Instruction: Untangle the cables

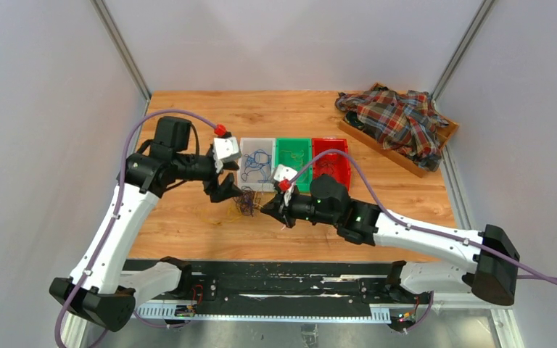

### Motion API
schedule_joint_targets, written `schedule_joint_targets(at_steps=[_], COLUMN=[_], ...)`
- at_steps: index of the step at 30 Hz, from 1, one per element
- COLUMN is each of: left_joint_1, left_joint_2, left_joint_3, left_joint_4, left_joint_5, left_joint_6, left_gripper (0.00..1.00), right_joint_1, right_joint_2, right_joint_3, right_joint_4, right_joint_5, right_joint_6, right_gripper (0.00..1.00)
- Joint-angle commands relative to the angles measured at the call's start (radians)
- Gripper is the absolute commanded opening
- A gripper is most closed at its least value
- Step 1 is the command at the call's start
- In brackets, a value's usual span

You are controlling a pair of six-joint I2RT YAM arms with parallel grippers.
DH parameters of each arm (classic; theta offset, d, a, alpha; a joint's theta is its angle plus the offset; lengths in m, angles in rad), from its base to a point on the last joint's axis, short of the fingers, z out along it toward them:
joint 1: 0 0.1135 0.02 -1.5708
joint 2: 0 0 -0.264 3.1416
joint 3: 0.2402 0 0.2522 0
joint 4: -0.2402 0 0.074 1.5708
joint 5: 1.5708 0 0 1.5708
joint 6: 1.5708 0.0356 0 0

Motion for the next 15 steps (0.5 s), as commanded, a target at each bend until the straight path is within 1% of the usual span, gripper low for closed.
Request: schedule_joint_targets(at_steps=[1, 4, 9, 11, 15], left_joint_1=[-0.123, -0.189, -0.248, -0.257, -0.257], left_joint_2=[-0.040, -0.040, -0.028, -0.011, 0.008], left_joint_3=[-0.017, -0.023, -0.024, -0.013, -0.005], left_joint_4=[-0.094, -0.140, -0.142, -0.142, -0.142], left_joint_5=[0.085, 0.066, 0.040, 0.013, -0.020], left_joint_6=[0.081, 0.098, 0.107, 0.104, 0.094], left_gripper=[0.74, 0.73, 0.72, 0.70, 0.68], right_joint_1=[-0.087, -0.142, -0.236, -0.270, -0.371], right_joint_2=[-0.060, -0.097, -0.111, -0.102, -0.061], right_joint_3=[-0.012, -0.019, -0.032, -0.024, -0.034], right_joint_4=[-0.054, -0.040, 0.077, 0.094, 0.261], right_joint_5=[-0.257, -0.360, -0.555, -0.587, -0.688], right_joint_6=[0.103, 0.161, 0.332, 0.379, 0.547], right_gripper=[0.01, 0.01, 0.01, 0.01, 0.01])
